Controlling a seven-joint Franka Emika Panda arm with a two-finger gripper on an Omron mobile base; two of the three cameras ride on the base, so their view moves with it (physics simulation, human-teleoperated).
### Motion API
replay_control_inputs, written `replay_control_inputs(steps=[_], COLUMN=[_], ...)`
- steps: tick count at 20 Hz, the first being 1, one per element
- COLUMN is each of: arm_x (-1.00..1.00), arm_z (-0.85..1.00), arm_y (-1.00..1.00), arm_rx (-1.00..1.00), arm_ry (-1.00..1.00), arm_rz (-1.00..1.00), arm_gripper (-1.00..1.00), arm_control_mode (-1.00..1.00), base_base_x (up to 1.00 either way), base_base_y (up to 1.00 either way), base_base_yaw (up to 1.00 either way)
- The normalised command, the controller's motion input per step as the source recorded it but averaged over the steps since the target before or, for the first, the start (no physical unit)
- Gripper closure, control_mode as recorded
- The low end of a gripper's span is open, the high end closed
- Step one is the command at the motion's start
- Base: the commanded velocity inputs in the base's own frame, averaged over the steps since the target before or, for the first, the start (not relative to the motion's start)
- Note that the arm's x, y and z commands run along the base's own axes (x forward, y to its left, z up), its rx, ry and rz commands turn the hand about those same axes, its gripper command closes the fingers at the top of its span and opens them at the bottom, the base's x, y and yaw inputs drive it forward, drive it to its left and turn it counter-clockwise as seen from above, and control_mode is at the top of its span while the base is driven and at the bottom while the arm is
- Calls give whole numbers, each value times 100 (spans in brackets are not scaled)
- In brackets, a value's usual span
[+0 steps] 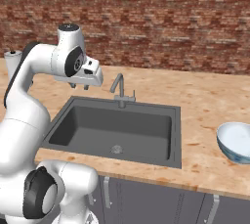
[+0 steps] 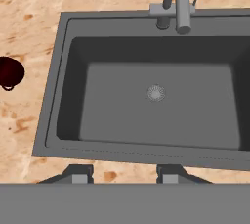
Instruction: Pick the mug and place it in the sink. Pick the bowl and place it in the open cabinet and then close the cabinet.
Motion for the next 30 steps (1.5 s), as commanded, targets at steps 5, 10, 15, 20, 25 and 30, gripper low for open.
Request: replay_control_inputs(steps=[5,10,15,20,25,30], arm_x=[0,0,0,0,8,8], arm_z=[0,0,0,0,-1,-3], arm_y=[29,35,31,29,34,35], arm_rx=[0,0,0,0,0,1], arm_ry=[0,0,0,0,0,-1], arm_rz=[0,0,0,0,0,0], arm_gripper=[-100,-100,-100,-100,-100,-100], arm_control_mode=[-100,-100,-100,-100,-100,-100], base_base_x=[0,0,0,0,0,0], base_base_y=[0,0,0,0,0,0], base_base_yaw=[0,0,0,0,0,0])
